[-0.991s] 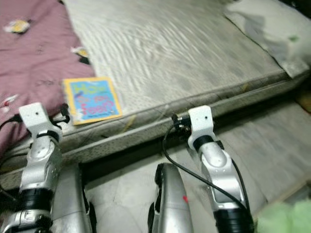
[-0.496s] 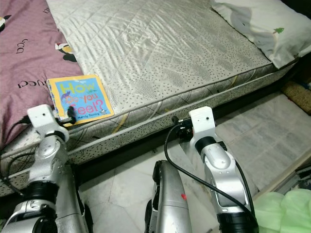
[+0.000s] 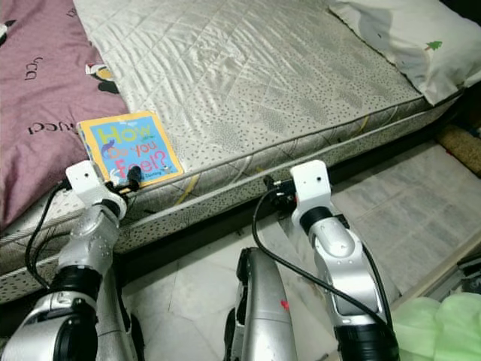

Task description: Clean up the room

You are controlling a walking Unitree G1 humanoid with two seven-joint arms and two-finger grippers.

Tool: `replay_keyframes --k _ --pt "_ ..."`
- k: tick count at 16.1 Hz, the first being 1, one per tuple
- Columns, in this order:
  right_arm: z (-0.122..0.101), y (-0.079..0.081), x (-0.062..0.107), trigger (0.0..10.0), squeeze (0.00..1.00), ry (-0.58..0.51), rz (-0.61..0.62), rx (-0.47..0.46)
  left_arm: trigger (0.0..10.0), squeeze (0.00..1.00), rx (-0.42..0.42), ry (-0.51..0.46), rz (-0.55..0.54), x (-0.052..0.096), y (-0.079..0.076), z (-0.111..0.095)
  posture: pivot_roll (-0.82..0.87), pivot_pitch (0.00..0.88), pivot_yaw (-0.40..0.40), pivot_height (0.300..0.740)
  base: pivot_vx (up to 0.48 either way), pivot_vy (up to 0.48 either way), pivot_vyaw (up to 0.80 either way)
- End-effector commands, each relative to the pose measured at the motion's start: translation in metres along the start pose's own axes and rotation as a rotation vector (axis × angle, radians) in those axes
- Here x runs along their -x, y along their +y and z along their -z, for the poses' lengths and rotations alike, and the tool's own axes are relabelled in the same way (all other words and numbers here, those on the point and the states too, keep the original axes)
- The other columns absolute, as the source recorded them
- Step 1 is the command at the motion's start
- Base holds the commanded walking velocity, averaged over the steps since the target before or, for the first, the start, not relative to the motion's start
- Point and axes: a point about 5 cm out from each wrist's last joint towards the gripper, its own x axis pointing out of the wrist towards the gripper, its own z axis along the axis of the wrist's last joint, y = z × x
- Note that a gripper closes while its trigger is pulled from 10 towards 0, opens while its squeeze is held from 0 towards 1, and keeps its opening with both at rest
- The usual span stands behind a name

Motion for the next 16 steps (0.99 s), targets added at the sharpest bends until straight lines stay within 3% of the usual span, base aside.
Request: replay_keyframes --k 1,5,6,7,12,16 --pt "0.002 -0.002 0.002 10.0 0.0 0.012 0.004 0.008 10.0 0.0 0.025 0.059 0.011 0.001 -0.002 0.012 -0.13 0.126 -0.158 0.492 0.0 0.0 0.0" --pt "0.003 0.0 -0.001 10.0 0.0 0.009 0.004 0.003 10.0 0.0 0.059 0.077 0.049 0.004 0.003 0.016 -0.13 0.126 -0.155 0.492 0.0 0.0 0.0" --pt "0.002 0.0 -0.001 10.0 0.0 0.009 0.003 0.003 3.2 0.0 0.069 0.073 0.048 0.004 0.007 0.014 -0.13 0.124 -0.155 0.492 0.0 0.0 0.0" --pt "0.002 0.0 -0.002 10.0 0.0 0.008 0.003 0.004 0.0 0.0 0.079 0.066 0.045 0.003 0.01 0.013 -0.13 0.124 -0.155 0.492 0.0 0.0 0.0" --pt "-0.001 0.002 -0.005 10.0 0.0 -0.012 0.001 -0.011 0.0 0.0 0.085 0.059 0.053 0.002 0.019 0.007 -0.12 0.12 -0.152 0.492 0.0 0.0 0.0" --pt "-0.013 0.021 -0.004 10.0 0.0 -0.079 -0.211 -0.142 0.0 0.0 0.114 0.045 0.084 0.0 0.017 0.001 -0.12 0.114 -0.143 0.492 0.0 0.0 0.0"
